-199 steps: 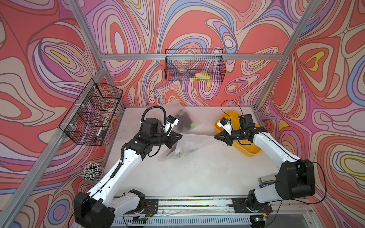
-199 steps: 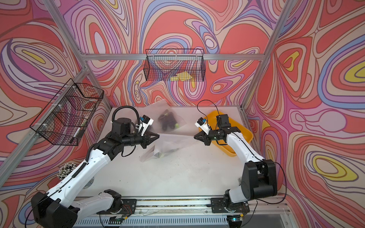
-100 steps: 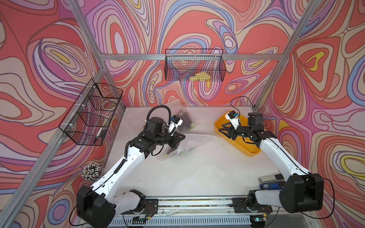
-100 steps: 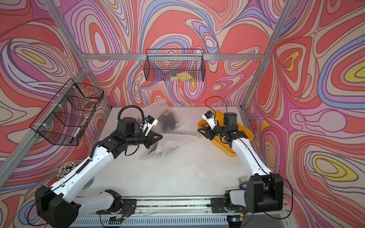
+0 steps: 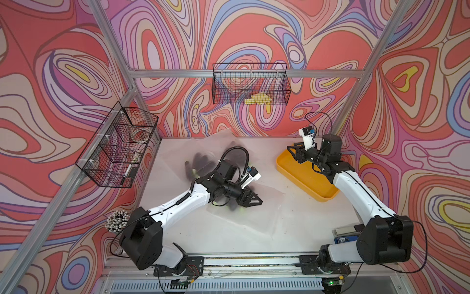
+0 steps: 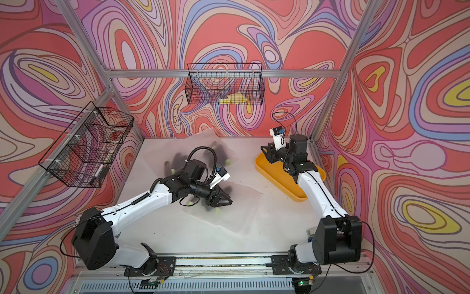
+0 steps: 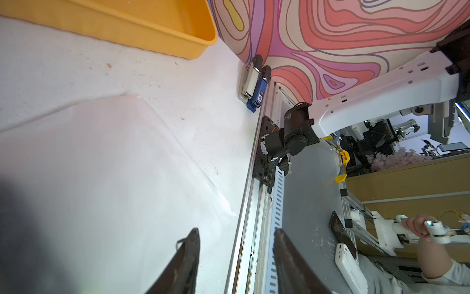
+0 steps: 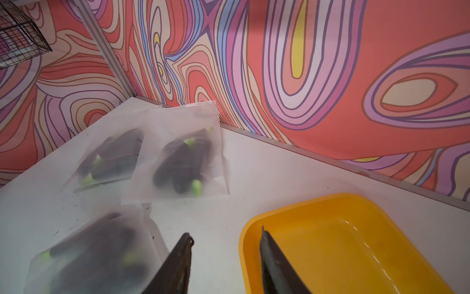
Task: Place the eggplant in a zip-top bag and seal the zipper
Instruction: Place the zipper food storage bag at the center of the board, then reset both arms
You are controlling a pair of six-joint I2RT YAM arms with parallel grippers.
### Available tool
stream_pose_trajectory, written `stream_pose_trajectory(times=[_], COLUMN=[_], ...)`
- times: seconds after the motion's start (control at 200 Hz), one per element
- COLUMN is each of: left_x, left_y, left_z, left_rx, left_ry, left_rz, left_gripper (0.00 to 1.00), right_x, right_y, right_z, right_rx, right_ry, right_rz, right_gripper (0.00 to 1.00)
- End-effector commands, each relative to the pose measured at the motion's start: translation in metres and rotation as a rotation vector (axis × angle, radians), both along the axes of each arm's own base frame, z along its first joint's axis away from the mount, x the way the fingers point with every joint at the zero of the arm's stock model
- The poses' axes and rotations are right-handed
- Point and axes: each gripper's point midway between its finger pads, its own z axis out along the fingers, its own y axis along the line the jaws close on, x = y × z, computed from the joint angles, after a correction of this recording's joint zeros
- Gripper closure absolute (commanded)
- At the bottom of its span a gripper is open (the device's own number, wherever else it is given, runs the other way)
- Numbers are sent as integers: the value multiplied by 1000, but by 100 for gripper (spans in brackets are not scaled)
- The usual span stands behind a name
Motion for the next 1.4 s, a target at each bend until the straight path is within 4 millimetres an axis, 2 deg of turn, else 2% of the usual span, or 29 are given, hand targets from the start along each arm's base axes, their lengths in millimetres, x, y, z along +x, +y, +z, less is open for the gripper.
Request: stream_pose_trajectory(times=[0.0, 0.075, 0.115, 0.13, 0.14, 0.16, 0.165, 0.175, 0.185, 0.23, 0.295, 0.346, 0.416, 0.441, 0.541, 0.616, 0.696, 0.811, 0.921, 0.981, 0.996, 1.027, 1.147, 1.227, 1.397], left_x=[21, 62, 89, 99, 106, 119, 121, 128, 133, 154, 178, 191, 202, 204, 204, 196, 187, 179, 174, 178, 172, 172, 175, 174, 171], left_y=[1, 18, 34, 41, 47, 57, 59, 66, 71, 96, 135, 165, 212, 228, 282, 305, 313, 325, 326, 323, 323, 321, 329, 332, 334], left_z=[32, 39, 39, 38, 36, 33, 32, 30, 29, 21, 19, 25, 31, 30, 8, -2, -15, -44, -60, -61, -74, -80, -85, -88, -97], left_rx=[-87, -59, -33, -19, -5, 20, 30, 48, 65, 173, 322, 408, 558, 603, 726, 739, 697, 731, 691, 666, 678, 678, 651, 608, 573], left_ry=[-81, -133, -150, -156, -159, -169, -170, -178, -188, -261, -408, -548, -719, -723, -646, -702, -763, -723, -702, -728, -713, -723, -794, -821, -828], left_rz=[86, 278, 409, 459, 496, 564, 580, 615, 643, 769, 945, 1062, 1190, 1227, 1294, 1345, 1347, 1361, 1368, 1356, 1336, 1321, 1393, 1427, 1442], left_gripper=[42, 38, 19, 5, 2, 1, 1, 1, 1, 1, 1, 1, 1, 1, 1, 1, 1, 2, 4, 1, 1, 1, 1, 1, 1], right_x=[-5, -10, -13, -13, -13, -13, -13, -13, -13, -11, -10, -10, -11, -11, -16, -24, -33, -38, -38, -38, -39, -39, -32, -26, -28], right_y=[10, 25, 36, 38, 39, 41, 42, 42, 43, 39, 23, 2, -36, -46, -77, -84, -81, -87, -91, -90, -90, -90, -85, -85, -90], right_z=[-14, -30, -39, -42, -45, -47, -47, -50, -52, -55, -61, -65, -71, -73, -86, -96, -109, -125, -136, -141, -143, -148, -147, -154, -162], right_rx=[38, 39, 40, 42, 49, 60, 64, 70, 76, 92, 88, 45, -47, -69, -150, -157, -142, -138, -135, -129, -132, -132, -151, -176, -136], right_ry=[55, 103, 124, 129, 134, 138, 136, 140, 140, 121, 81, 45, 1, -3, -1, 5, -1, -40, -115, -160, -163, -168, -224, -224, -238], right_rz=[-8, 8, 17, 10, 2, -11, -12, -19, -23, -81, -187, -292, -464, -491, -599, -619, -596, -625, -647, -641, -639, -636, -602, -592, -593], right_gripper=[54, 52, 50, 45, 42, 30, 25, 9, 4, 2, 2, 2, 2, 2, 2, 1, 2, 1, 2, 2, 2, 2, 2, 2, 2])
